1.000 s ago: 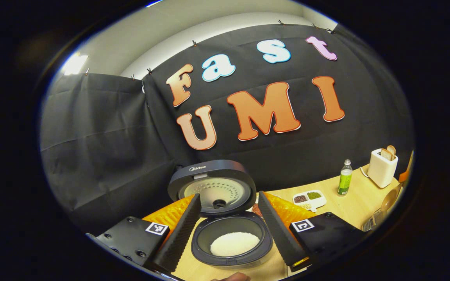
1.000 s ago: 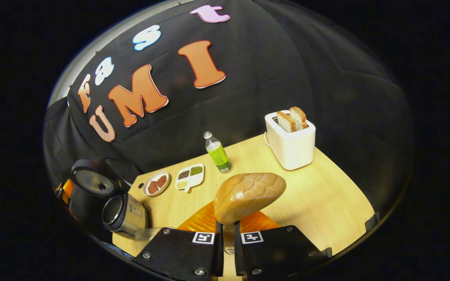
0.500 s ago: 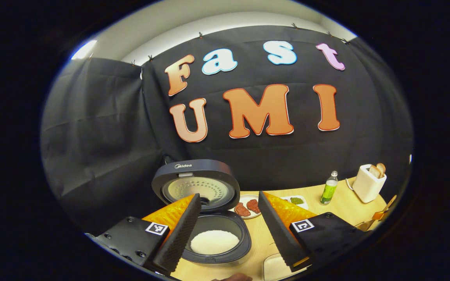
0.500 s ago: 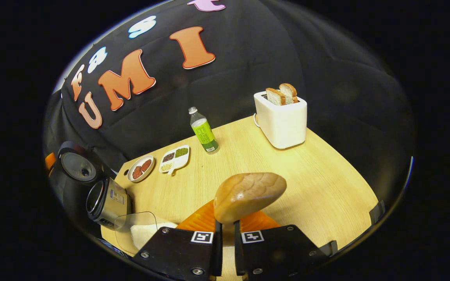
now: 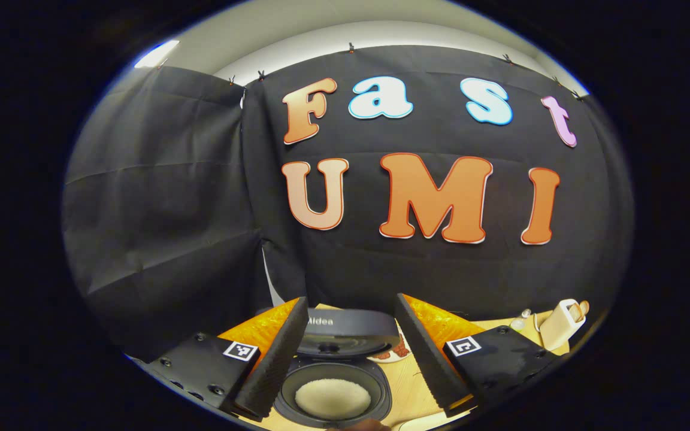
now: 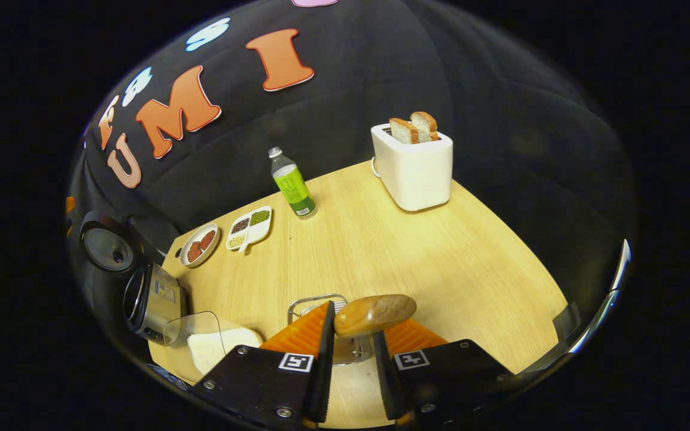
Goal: Close the left gripper, press the button to open the rice cooker; take a wooden spoon from the chopstick holder with the right hand, scoop a spoonful of rice and pour it into the rice cooker, then put the wooden spoon back into the chopstick holder.
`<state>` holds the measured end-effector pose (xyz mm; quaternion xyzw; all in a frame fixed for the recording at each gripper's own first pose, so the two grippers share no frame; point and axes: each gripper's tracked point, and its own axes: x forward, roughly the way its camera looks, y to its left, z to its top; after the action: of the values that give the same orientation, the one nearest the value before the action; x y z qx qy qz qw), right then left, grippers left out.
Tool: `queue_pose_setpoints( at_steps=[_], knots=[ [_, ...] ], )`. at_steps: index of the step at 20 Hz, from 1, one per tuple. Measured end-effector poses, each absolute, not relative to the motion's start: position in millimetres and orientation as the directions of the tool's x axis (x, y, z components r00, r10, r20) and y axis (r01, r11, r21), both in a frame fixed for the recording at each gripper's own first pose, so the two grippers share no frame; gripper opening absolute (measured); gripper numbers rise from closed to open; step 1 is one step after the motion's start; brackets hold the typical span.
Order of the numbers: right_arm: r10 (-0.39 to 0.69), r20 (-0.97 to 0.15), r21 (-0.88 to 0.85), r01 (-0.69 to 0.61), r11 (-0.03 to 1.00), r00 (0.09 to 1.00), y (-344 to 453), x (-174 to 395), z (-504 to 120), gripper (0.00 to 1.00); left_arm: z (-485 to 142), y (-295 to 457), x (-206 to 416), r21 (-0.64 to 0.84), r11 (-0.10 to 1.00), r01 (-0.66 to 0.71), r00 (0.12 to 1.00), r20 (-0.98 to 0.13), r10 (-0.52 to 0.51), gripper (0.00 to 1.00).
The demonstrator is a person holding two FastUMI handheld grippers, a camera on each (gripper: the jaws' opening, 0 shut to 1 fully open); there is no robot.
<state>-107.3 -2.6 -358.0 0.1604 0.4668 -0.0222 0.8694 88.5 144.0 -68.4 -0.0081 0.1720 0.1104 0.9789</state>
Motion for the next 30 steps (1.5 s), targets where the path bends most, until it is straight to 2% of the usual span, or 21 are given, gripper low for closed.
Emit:
queue_pose_setpoints(
  at_steps=[1, 2, 4, 5, 6, 7, 8, 12, 15, 18, 20, 23, 26, 28, 29, 30],
  knots=[
    [0.110, -0.817, 0.260, 0.191, 0.946, 0.566, -5.2, -108.1, -352.5, 0.41, -69.9, 148.1, 100.0, 0.007, 0.975, -0.221, 0.908, -0.364, 0.208, 0.90],
    [0.099, -0.813, 0.251, 0.192, 0.949, 0.573, -10.2, -107.7, -347.5, 0.42, -71.5, 153.5, 110.3, 0.003, 0.973, -0.229, 0.899, -0.382, 0.213, 0.91],
    [0.070, -0.810, 0.212, 0.179, 0.961, 0.582, -19.5, -116.3, -349.5, 0.54, -75.5, 165.2, 133.3, 0.024, 0.971, -0.237, 0.884, -0.408, 0.226, 0.91],
    [0.052, -0.804, 0.189, 0.172, 0.967, 0.592, -26.0, -115.3, -343.0, 0.64, -80.1, 173.4, 144.5, 0.044, 0.967, -0.251, 0.870, -0.427, 0.245, 0.95],
    [0.030, -0.795, 0.168, 0.172, 0.971, 0.606, -31.8, -112.7, -336.3, 0.69, -88.8, 172.1, 159.2, 0.052, 0.967, -0.248, 0.860, -0.449, 0.245, 0.95],
    [0.016, -0.783, 0.154, 0.169, 0.973, 0.621, -35.9, -110.0, -328.3, 0.80, -100.7, 171.5, 165.7, 0.064, 0.969, -0.239, 0.842, -0.484, 0.239, 0.99],
    [0.008, -0.772, 0.145, 0.163, 0.976, 0.636, -38.1, -106.6, -319.7, 0.82, -114.8, 171.7, 170.5, 0.075, 0.970, -0.232, 0.821, -0.520, 0.237, 0.94],
    [0.001, -0.733, 0.129, 0.138, 0.982, 0.680, -40.6, -92.5, -292.9, 0.84, -168.4, 181.7, 152.9, 0.077, 0.958, -0.276, 0.661, -0.708, 0.248, 0.91],
    [-0.002, -0.714, 0.116, 0.120, 0.986, 0.700, -38.2, -84.5, -282.4, 0.84, -192.6, 171.9, 124.7, 0.038, 0.961, -0.276, 0.587, -0.785, 0.200, 0.90],
    [0.021, -0.719, 0.124, 0.099, 0.987, 0.695, -27.9, -80.1, -284.9, 0.84, -234.5, 161.8, 82.3, 0.045, 0.962, -0.268, 0.435, -0.886, 0.162, 0.87],
    [0.051, -0.729, 0.145, 0.081, 0.986, 0.683, -20.0, -79.6, -287.8, 0.84, -249.8, 158.5, 60.4, 0.072, 0.962, -0.262, 0.380, -0.909, 0.172, 0.89],
    [0.080, -0.726, 0.152, 0.045, 0.987, 0.683, -6.2, -73.6, -288.3, 0.84, -274.8, 153.3, 21.1, 0.080, 0.964, -0.254, 0.227, -0.964, 0.140, 0.90],
    [0.098, -0.721, 0.152, 0.018, 0.988, 0.686, 1.3, -71.6, -283.2, 0.84, -305.9, 150.8, 0.5, 0.061, 0.952, -0.301, 0.090, -0.992, 0.092, 0.93],
    [0.102, -0.721, 0.151, 0.013, 0.988, 0.685, 4.3, -71.2, -283.7, 0.84, -327.5, 146.2, -8.4, 0.065, 0.945, -0.322, 0.025, -0.997, 0.077, 0.93],
    [0.100, -0.722, 0.146, 0.009, 0.989, 0.684, 3.6, -72.3, -283.1, 0.84, -328.6, 147.3, -1.6, 0.070, 0.947, -0.314, 0.053, -0.994, 0.091, 0.94],
    [0.095, -0.724, 0.137, 0.008, 0.990, 0.683, 3.5, -71.7, -283.9, 0.84, -336.5, 144.1, -5.5, 0.075, 0.948, -0.309, 0.034, -0.995, 0.090, 0.95]
  ],
)
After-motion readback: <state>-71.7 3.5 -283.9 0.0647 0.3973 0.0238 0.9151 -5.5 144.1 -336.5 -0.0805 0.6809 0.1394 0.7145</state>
